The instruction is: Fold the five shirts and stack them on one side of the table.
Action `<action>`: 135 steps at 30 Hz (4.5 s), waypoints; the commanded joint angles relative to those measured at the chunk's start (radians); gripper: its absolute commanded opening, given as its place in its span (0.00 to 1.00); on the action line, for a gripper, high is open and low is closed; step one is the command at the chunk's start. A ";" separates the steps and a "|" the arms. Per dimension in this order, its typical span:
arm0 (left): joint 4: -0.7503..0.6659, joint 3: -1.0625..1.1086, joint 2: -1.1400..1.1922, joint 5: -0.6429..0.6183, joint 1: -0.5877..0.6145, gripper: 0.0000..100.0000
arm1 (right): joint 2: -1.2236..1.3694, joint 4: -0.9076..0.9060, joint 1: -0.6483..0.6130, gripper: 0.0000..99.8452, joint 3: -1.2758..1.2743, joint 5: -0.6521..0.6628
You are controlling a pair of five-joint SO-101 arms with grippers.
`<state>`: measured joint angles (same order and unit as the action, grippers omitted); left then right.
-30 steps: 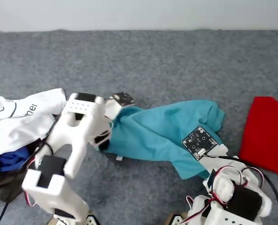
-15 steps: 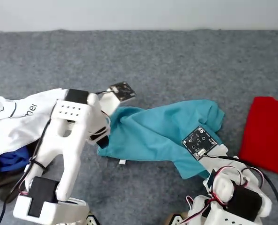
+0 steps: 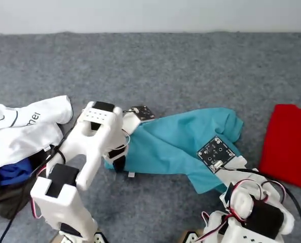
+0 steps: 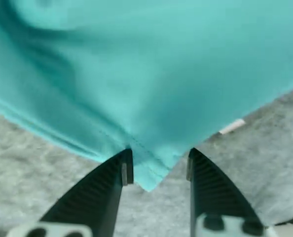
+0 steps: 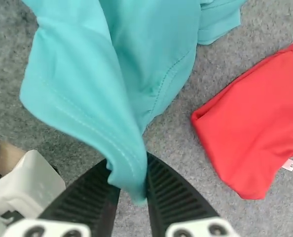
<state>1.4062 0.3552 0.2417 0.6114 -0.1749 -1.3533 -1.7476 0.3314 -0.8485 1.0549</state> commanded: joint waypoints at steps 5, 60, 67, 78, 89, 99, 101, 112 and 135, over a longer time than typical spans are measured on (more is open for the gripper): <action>-0.035 -0.015 0.005 0.008 0.011 0.19 | -0.004 0.024 -0.012 0.01 0.009 -0.005; -0.242 -0.292 -1.264 0.227 0.195 0.01 | 0.361 1.380 -0.007 0.01 0.718 0.147; -0.242 -0.292 -1.373 0.236 0.256 0.01 | 0.364 1.038 -0.005 0.01 0.974 0.064; -0.175 -0.286 -1.488 0.235 0.373 0.01 | 0.271 0.808 0.028 0.01 1.048 0.040; -0.140 -0.082 -1.284 0.238 0.365 0.01 | 0.348 0.828 -0.065 0.01 0.703 0.043; -0.517 0.007 -0.835 0.238 0.315 0.01 | 0.549 1.270 -0.226 0.01 0.336 0.044; -0.597 0.005 -0.752 0.238 0.298 0.01 | 0.630 1.362 -0.248 0.01 0.336 0.044; -0.786 -0.282 -0.348 0.333 0.278 0.01 | 1.121 1.632 -0.303 0.01 0.658 0.164; -0.095 -0.432 -0.155 0.397 0.207 0.01 | 1.207 0.670 -0.294 0.01 0.853 0.066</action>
<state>1.2451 -0.0422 0.0882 1.0012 0.0230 -0.0783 -0.8930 0.0353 -0.0445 1.1899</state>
